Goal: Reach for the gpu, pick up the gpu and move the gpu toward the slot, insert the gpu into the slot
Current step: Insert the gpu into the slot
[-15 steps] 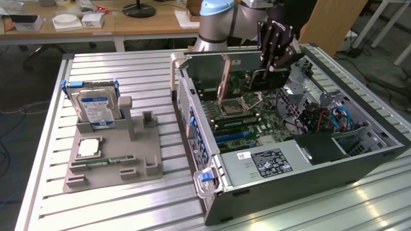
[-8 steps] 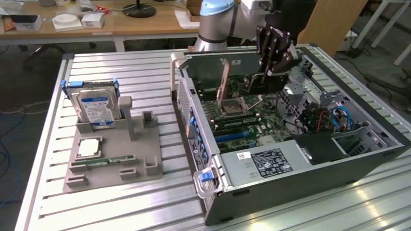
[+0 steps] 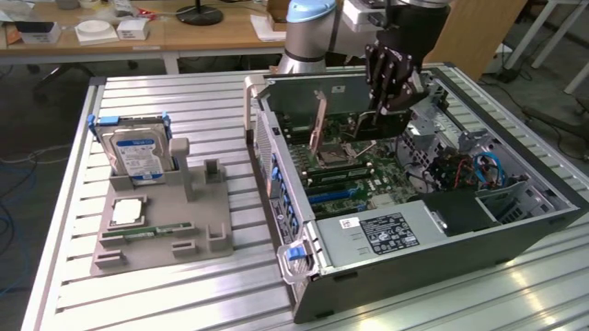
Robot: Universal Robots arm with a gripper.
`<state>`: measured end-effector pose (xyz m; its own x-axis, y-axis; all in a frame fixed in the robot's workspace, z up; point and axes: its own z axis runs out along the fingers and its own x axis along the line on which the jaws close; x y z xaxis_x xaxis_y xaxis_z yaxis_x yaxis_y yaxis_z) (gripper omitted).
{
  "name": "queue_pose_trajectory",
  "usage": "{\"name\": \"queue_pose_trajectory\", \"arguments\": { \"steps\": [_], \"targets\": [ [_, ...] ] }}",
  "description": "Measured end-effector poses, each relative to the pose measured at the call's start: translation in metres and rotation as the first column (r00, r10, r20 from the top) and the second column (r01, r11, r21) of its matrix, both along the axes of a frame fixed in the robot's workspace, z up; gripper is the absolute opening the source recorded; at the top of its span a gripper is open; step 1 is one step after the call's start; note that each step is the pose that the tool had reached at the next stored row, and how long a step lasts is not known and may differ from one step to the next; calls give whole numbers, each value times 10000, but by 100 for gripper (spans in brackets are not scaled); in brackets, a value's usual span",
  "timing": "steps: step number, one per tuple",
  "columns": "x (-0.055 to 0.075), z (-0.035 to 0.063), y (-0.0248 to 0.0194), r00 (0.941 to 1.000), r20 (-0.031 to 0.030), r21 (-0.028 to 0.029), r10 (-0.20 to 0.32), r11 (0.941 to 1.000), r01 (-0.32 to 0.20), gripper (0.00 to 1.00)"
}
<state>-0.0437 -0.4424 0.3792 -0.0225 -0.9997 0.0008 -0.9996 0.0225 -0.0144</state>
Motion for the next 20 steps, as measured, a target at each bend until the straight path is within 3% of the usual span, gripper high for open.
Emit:
{"name": "queue_pose_trajectory", "arguments": {
  "steps": [3, 20],
  "targets": [
    [-2, -42, 3, 9999, 4, 36, -159, 9999, 159, 26],
    [-9, -344, 13, 9997, 17, 16, -240, 9997, 240, 26]
  ]
}}
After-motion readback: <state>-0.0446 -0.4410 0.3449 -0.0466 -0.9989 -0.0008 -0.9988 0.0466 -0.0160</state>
